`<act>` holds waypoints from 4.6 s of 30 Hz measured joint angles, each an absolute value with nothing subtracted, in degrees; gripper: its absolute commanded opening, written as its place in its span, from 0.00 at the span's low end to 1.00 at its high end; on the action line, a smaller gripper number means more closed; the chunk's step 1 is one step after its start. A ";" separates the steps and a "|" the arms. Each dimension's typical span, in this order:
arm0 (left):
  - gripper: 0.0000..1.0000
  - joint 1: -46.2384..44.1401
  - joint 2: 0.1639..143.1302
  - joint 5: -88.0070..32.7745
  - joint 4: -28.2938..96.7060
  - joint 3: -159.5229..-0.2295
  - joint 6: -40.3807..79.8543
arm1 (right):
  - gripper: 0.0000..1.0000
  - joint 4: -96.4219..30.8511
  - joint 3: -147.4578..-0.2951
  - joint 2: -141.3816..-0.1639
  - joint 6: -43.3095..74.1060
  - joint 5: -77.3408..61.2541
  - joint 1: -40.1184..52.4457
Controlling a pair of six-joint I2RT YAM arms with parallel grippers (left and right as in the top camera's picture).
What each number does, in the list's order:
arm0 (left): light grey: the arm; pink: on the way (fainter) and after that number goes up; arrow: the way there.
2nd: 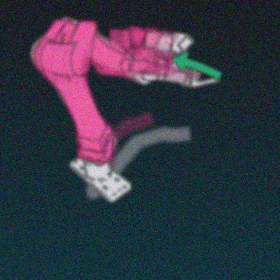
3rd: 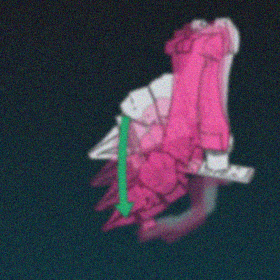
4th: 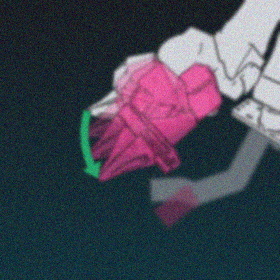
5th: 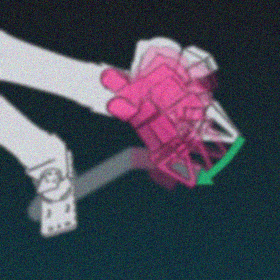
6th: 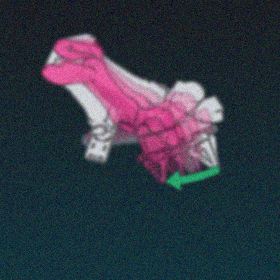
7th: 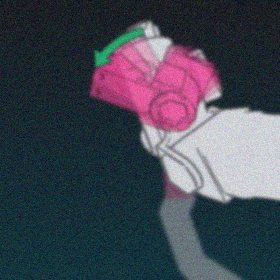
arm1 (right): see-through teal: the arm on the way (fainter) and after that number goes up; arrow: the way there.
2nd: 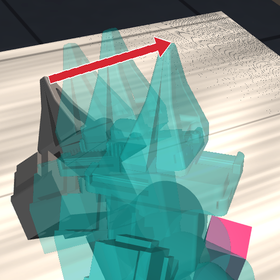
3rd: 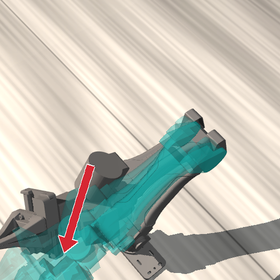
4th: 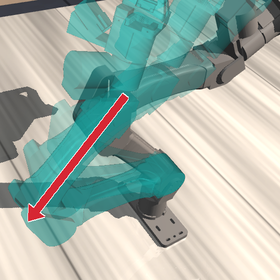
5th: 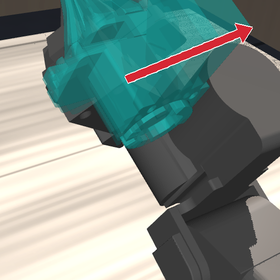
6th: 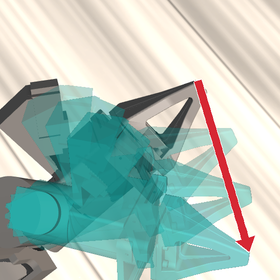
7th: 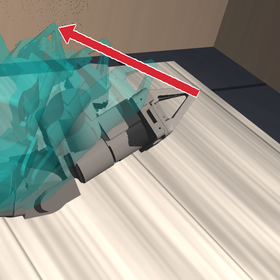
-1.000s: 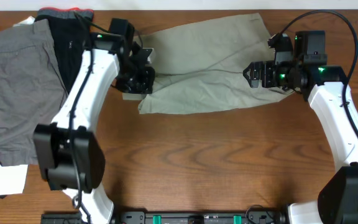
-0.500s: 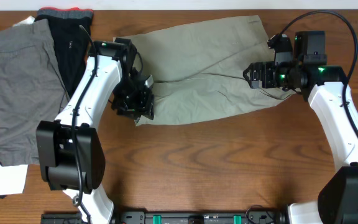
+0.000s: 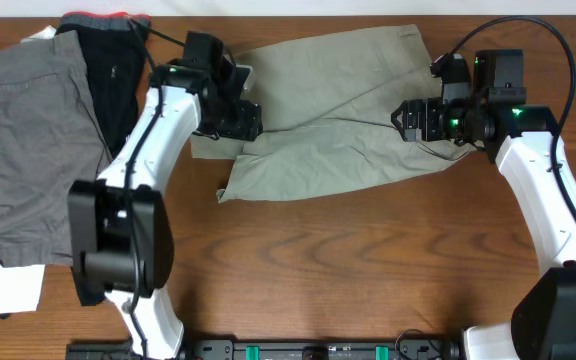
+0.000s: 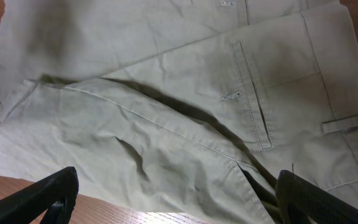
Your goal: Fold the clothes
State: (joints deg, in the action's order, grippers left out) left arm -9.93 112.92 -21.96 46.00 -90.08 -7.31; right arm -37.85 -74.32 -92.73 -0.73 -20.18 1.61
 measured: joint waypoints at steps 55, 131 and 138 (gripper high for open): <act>0.91 -20.27 109.78 -21.63 47.64 -94.02 -20.84 | 0.95 -36.10 -74.26 -94.63 -1.76 -19.57 3.40; 0.17 -26.41 103.50 -22.02 61.39 -96.07 -28.49 | 0.56 -35.07 -74.06 -103.07 -2.00 -21.85 2.61; 0.17 -26.41 103.53 -21.91 60.62 -94.94 -28.53 | 0.61 -32.60 -73.82 -106.50 -1.89 -22.57 4.03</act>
State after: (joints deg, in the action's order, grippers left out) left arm -26.41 103.53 -21.91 60.62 -94.94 -28.53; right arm -32.60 -73.82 -106.50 -1.89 -22.57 4.03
